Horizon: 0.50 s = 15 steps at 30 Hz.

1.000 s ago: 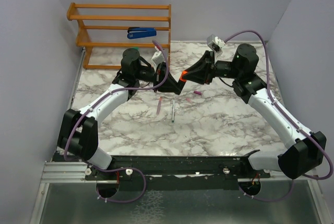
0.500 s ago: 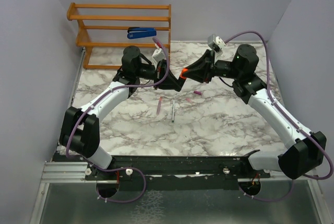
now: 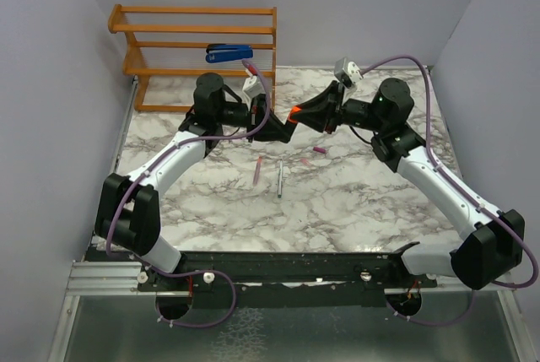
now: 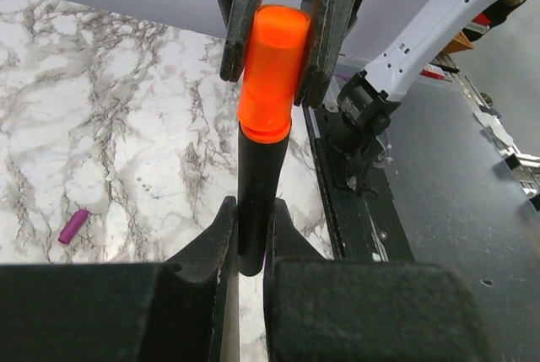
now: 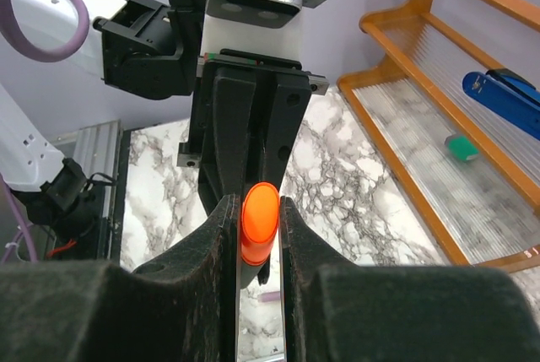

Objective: Insert the pens into the pen caps

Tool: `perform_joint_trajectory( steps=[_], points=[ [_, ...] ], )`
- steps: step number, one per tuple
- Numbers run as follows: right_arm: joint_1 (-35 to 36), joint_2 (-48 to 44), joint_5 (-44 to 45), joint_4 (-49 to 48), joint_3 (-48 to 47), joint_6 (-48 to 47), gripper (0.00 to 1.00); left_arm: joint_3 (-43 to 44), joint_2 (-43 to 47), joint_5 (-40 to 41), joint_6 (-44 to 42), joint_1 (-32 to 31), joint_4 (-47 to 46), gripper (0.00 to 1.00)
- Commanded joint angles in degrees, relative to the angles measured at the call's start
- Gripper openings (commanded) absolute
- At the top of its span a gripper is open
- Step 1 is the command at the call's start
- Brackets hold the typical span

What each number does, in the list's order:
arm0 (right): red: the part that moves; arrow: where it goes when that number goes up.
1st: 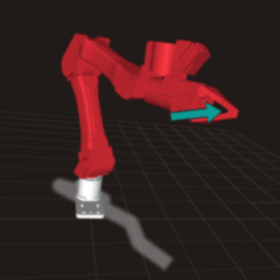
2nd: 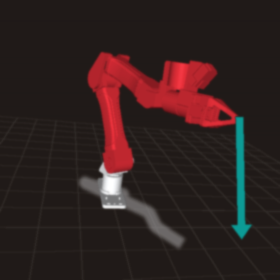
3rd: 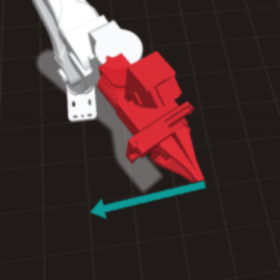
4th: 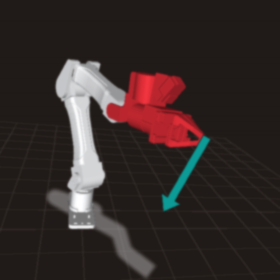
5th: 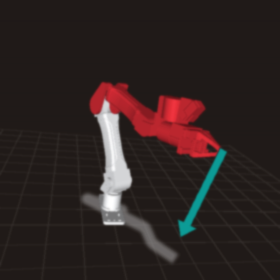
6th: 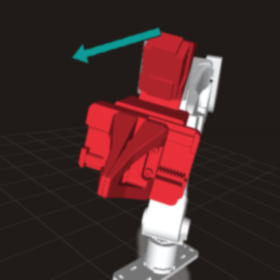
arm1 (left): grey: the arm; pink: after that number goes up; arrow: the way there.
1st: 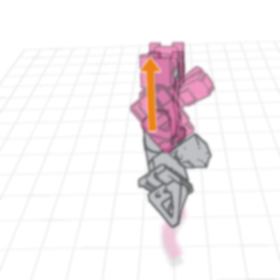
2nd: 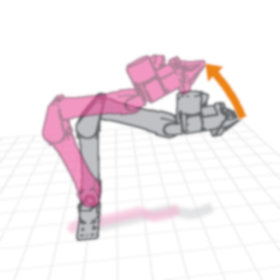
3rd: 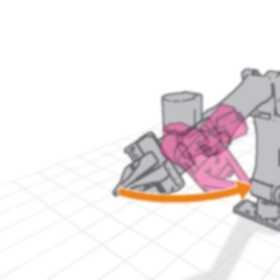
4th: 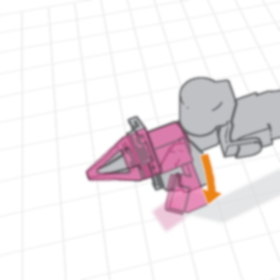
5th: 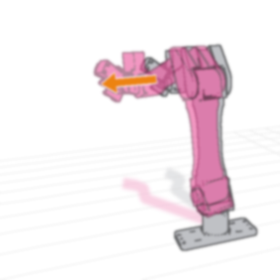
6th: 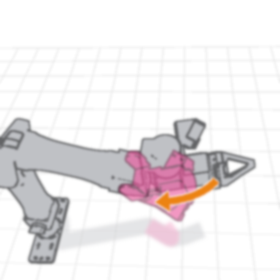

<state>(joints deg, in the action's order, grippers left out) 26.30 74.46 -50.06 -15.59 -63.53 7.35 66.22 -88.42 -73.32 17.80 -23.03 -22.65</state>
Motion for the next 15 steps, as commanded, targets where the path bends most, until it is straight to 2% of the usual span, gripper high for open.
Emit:
perform_joint_trajectory(
  steps=[1,9,15],
  points=[
    [5.16,3.28,-13.99,22.44,4.13,-2.8,0.01,8.0,2.49,6.82,5.79,3.77,-10.83,0.0],
    [5.21,5.04,-16.51,27.15,3.4,-5.8,0.01,10.57,2.68,-0.09,8.7,7.12,-12.26,0.0],
    [5.69,5.07,-16.32,24.13,4.92,-3.76,0.01,10.64,3.16,3.1,9.14,7.56,-13.86,0.0]
  ],
)
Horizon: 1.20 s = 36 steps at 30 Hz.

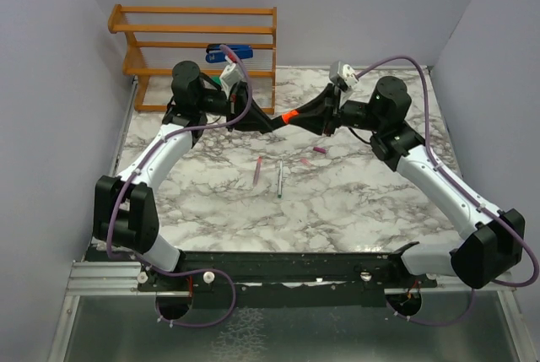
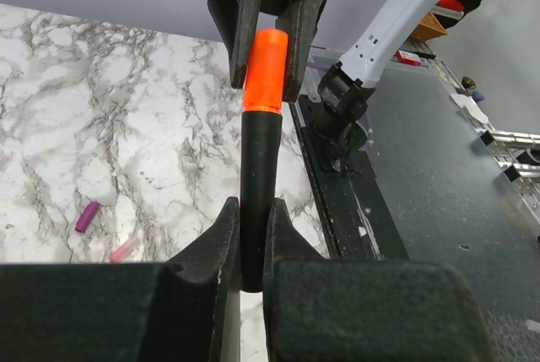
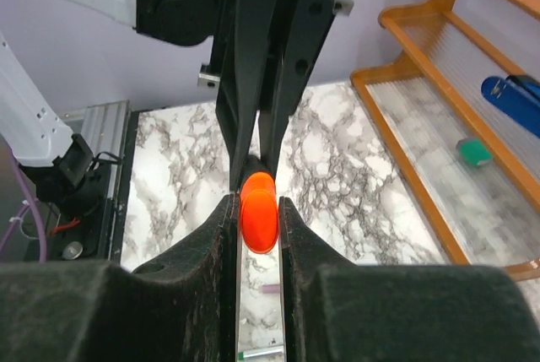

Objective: Insert the pens into the pen caps

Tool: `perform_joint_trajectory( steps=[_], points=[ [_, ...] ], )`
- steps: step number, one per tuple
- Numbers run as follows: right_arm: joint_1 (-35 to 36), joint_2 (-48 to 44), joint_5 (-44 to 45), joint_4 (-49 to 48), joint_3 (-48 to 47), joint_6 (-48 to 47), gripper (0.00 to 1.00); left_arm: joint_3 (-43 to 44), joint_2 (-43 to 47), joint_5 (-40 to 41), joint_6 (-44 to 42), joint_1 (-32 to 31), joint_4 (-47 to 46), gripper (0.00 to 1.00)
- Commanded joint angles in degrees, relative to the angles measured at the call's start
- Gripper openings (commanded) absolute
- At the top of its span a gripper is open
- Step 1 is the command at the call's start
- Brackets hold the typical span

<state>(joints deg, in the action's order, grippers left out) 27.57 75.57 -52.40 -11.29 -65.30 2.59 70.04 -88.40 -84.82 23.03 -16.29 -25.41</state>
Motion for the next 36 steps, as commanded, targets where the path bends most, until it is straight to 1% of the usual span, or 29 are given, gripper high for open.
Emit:
perform_joint_trajectory(
  steps=[1,6,9,14,17,21,24,25,26,30,32,34,35,36],
  points=[
    [4.73,3.87,-13.76,18.71,7.04,1.74,0.01,6.52,3.15,15.34,4.44,0.83,-11.95,0.0],
    [5.77,3.66,-12.0,10.09,9.1,7.12,0.01,4.85,3.23,17.58,6.41,0.29,-15.45,0.0],
    [5.98,3.8,-10.72,3.52,10.07,11.37,0.01,3.6,3.0,17.93,6.05,-0.58,-15.81,0.0],
    [6.03,4.09,-7.27,-3.74,10.74,15.75,0.01,-0.01,1.7,18.27,4.67,-1.29,-15.83,0.0],
    [6.0,4.39,-5.06,-5.09,10.81,16.36,0.01,-3.11,0.19,21.11,2.8,-0.82,-15.9,0.0],
    [6.0,4.81,-2.0,-4.5,11.18,15.42,0.01,-6.69,-2.21,27.55,2.61,2.55,-15.9,0.0],
    [6.01,5.3,-0.56,-2.86,12.31,14.19,0.01,-9.63,-0.97,31.82,1.39,4.67,-14.27,0.0],
    [6.0,5.6,0.06,-2.69,12.74,13.97,0.01,-10.07,-0.06,33.88,0.05,5.29,-11.86,0.0],
    [6.02,5.89,1.12,-1.61,12.89,13.28,0.01,-10.02,0.95,36.38,-2.15,5.72,-7.55,0.0],
    [6.05,6.01,11.52,4.18,13.25,11.49,0.01,-4.97,5.74,54.69,-15.4,5.79,19.2,0.0],
    [5.92,5.76,16.27,5.82,13.35,11.27,0.01,-3.05,7.96,64.68,-19.21,5.66,30.92,0.0],
    [5.91,5.67,19.43,6.38,13.52,11.34,0.01,-2.77,9.97,71.31,-21.37,5.66,40.25,0.0],
    [5.91,5.69,20.13,6.37,13.53,11.36,0.01,-3.48,11.13,73.38,-21.24,5.66,43.45,0.04],
    [5.91,5.96,20.29,6.39,13.28,11.47,0.01,-4.82,12.23,74.37,-20.37,5.66,46.19,0.13]
  ],
)
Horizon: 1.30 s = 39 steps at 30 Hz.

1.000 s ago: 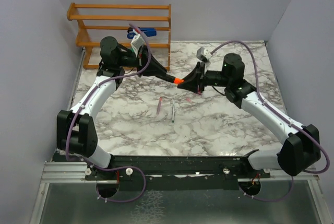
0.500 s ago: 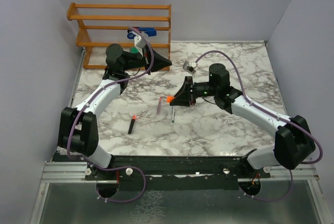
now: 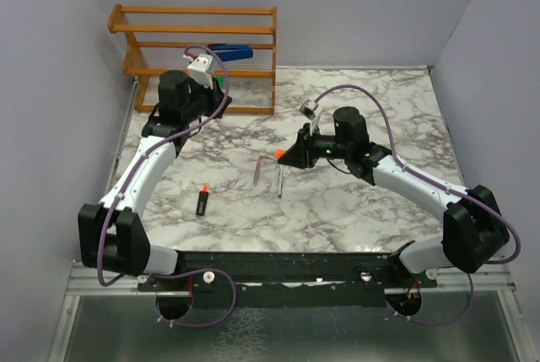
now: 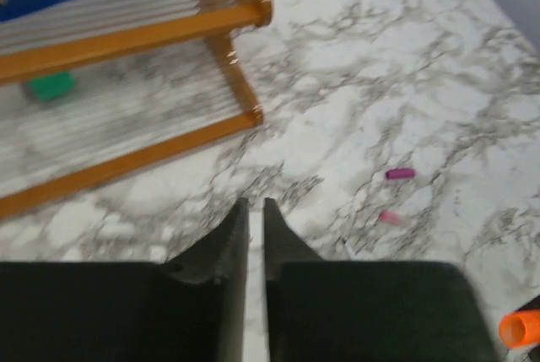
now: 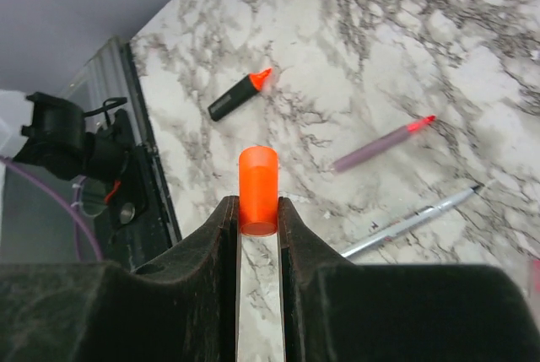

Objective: Insert the pens into the pen caps

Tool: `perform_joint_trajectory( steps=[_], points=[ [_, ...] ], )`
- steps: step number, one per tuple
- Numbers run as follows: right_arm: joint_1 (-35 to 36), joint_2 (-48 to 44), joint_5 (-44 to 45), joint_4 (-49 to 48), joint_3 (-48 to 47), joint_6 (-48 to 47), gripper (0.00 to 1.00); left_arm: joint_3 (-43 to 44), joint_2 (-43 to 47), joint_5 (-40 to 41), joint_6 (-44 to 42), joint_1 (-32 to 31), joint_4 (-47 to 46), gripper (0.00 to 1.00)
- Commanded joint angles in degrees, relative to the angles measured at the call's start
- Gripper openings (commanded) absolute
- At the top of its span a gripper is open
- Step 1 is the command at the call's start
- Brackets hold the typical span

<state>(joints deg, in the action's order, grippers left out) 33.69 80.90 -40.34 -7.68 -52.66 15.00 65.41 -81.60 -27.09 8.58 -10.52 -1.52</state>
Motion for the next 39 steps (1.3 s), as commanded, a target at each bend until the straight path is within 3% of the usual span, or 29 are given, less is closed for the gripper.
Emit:
perform_joint_trajectory(
  steps=[1,5,7,10,14,21,29,36,39],
  points=[
    [-0.21,0.76,8.24,2.77,0.41,-0.83,0.01,-1.6,6.3,16.45,-4.15,-0.11,24.48,0.24],
    [-0.2,1.59,6.98,2.92,-0.91,-0.76,0.01,-7.72,8.2,19.9,0.7,-0.37,31.65,0.51],
    [-0.21,1.12,6.86,3.5,-1.04,-1.06,0.01,-11.14,8.63,21.59,3.02,-0.37,32.66,0.56],
    [-0.18,-0.37,7.71,4.89,-0.82,-1.9,0.01,-14.99,7.94,21.7,6.86,-1.46,34.16,0.54],
    [-0.2,-3.17,9.07,6.71,0.1,-3.16,0.01,-15.44,6.04,32.05,9.7,-8.2,36.48,0.55],
    [-0.25,-7.25,9.82,7.59,2.21,-4.36,0.01,-12.43,-0.34,37.01,11.96,-7.66,40.63,0.63],
    [-0.38,-10.4,10.22,10.3,3.93,-7.29,0.01,-2.24,0.34,30.95,7.81,-0.9,55.35,0.66],
    [-0.58,-11.3,7.64,8.37,4.82,-6.88,0.01,-11.29,1.18,21.53,9.75,1.03,56.9,0.65],
    [-0.73,-12.72,7.66,8.15,5.39,-6.81,0.01,-11.84,2.39,22.77,11.3,0.97,56.01,0.63]
  ],
)
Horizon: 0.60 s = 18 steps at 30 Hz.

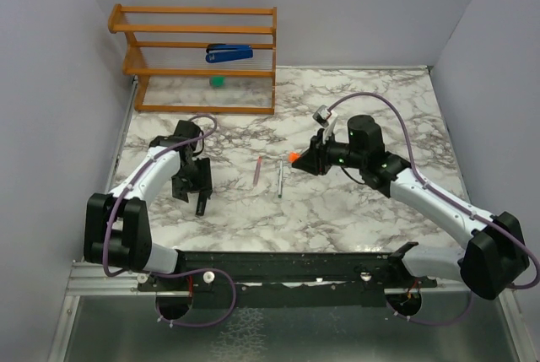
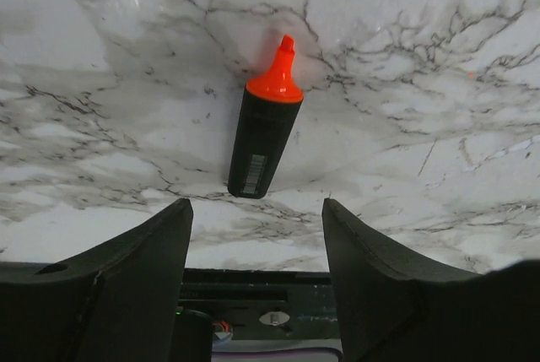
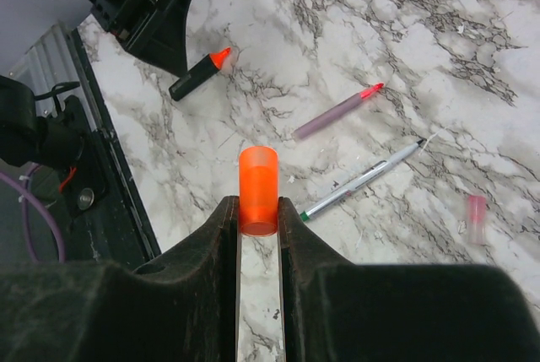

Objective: Insert the pens into the pen caps

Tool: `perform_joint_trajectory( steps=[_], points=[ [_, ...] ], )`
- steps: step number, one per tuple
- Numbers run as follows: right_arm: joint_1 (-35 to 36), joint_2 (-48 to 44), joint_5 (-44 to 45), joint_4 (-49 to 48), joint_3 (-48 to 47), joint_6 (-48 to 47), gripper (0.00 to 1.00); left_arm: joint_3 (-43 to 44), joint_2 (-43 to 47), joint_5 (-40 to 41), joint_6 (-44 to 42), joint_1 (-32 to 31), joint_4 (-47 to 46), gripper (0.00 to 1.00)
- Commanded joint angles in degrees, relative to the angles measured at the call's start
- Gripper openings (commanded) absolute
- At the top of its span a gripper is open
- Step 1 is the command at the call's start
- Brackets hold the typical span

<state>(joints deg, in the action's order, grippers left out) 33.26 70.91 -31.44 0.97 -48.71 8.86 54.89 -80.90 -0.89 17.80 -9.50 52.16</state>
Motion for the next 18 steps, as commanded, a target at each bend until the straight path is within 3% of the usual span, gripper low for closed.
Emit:
perform_joint_trajectory(
  steps=[1,10,18],
  points=[
    [-0.3,-3.09,-1.17,-0.49,1.54,-0.69,0.01,-1.36,1.59,-3.57,2.4,-0.07,2.12,0.63],
    [-0.47,-2.88,-2.66,-2.01,1.38,-0.35,0.01,-4.02,1.1,-4.12,4.56,-0.48,-0.54,0.61],
    [-0.69,-3.31,-2.5,-1.35,0.95,-0.58,0.01,-3.28,-6.09,-5.48,1.1,-0.45,-0.74,0.61]
  ],
)
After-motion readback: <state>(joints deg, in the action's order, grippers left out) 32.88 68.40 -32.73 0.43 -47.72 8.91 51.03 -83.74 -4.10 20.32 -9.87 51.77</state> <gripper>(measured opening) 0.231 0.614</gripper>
